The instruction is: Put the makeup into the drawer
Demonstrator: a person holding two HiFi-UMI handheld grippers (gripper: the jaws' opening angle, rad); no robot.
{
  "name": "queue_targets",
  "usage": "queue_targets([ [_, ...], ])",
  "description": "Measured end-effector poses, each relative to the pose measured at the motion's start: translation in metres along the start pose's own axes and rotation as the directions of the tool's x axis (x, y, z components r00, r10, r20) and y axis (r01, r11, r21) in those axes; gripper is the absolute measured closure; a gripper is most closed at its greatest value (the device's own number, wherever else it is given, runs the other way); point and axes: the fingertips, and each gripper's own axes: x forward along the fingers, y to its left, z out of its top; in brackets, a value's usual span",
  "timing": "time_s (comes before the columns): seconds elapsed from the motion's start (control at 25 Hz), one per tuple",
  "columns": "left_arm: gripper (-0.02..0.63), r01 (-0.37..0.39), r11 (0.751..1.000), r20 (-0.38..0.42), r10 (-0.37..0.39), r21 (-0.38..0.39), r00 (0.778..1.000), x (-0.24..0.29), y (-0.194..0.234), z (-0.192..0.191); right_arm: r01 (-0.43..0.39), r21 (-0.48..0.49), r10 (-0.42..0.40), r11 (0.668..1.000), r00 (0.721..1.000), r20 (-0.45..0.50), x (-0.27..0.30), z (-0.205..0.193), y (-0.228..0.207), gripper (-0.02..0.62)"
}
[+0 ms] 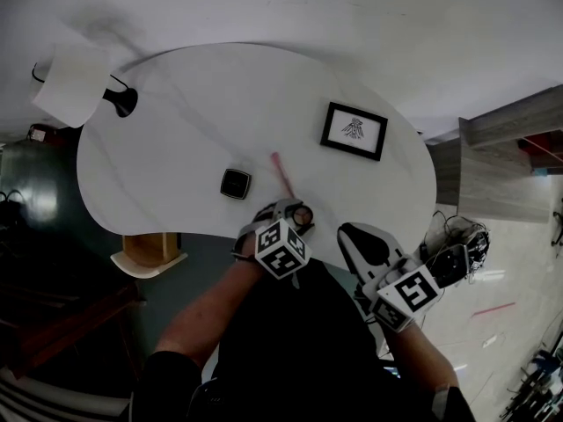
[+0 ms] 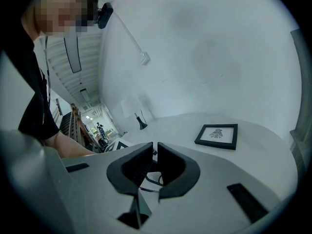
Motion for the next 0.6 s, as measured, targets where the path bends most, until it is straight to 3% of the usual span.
queue_targets([
  [0.24, 0.368, -0.006, 1.0, 0.013, 0.006, -0.011, 1.0, -0.001, -0.001, 0.0, -0.024, -0.033, 0.024, 0.999, 1.0, 0.009, -0.001, 0.006, 0.005, 0.577],
  [0.6, 0.371, -0.048, 0.994, 0.071, 0.055, -0.102, 0.996, -0.036, 0.006, 0.013, -0.057, -0.076, 0.058, 0.995, 0.998, 0.009, -0.004, 0.019, 0.014, 0.577],
])
